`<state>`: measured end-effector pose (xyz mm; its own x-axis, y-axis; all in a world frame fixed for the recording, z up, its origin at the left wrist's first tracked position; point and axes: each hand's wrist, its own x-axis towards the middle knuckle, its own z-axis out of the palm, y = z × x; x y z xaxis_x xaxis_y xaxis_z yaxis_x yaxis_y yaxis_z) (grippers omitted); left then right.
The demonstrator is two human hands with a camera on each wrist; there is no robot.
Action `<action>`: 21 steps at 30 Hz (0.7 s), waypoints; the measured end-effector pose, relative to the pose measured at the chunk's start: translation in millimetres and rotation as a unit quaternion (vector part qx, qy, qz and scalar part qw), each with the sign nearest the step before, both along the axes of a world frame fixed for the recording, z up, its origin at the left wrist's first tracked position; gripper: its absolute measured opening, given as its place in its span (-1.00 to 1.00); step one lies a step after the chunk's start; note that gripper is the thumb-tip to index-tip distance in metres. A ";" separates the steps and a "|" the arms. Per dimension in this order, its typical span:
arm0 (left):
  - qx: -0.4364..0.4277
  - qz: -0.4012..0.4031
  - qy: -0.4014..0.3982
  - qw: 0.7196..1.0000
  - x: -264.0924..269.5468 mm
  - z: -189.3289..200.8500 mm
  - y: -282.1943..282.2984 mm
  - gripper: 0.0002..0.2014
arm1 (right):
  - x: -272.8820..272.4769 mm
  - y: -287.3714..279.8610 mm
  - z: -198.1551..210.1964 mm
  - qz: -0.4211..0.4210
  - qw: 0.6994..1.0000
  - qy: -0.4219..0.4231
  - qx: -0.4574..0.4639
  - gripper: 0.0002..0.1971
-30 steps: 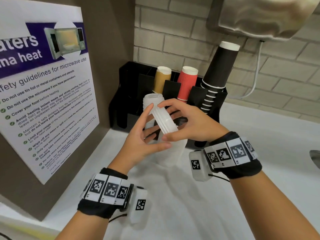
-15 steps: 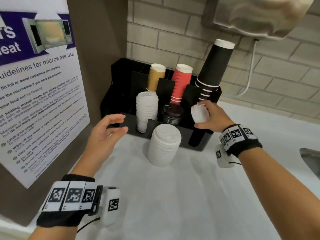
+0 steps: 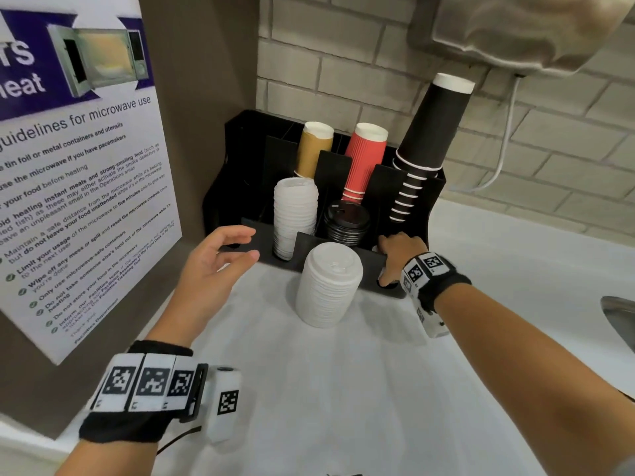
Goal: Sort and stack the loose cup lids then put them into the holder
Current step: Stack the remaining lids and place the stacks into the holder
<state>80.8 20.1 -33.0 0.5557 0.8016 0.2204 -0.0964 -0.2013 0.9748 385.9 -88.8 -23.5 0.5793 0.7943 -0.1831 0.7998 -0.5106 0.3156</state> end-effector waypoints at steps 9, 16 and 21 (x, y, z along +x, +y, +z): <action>-0.003 -0.006 0.007 1.000 0.2 -1.2 -3.7 -0.67 | -9.8 -3.1 10.6 -0.029 0.999 0.034 -0.025 -0.63; -0.010 -0.002 0.007 1.000 -4.9 -3.8 -1.2 -0.67 | -13.8 -9.0 37.8 -0.004 0.935 0.134 0.327 -0.72; -0.014 -0.003 0.009 1.000 -3.7 -2.5 -2.6 -0.69 | -67.0 -5.4 42.0 0.087 0.867 0.323 0.369 -0.54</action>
<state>77.1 17.5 -35.5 0.5638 0.8044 0.1873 -0.0802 -0.1725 0.9817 318.9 -94.2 18.5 0.4044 0.8983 0.1720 0.7739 -0.2358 -0.5878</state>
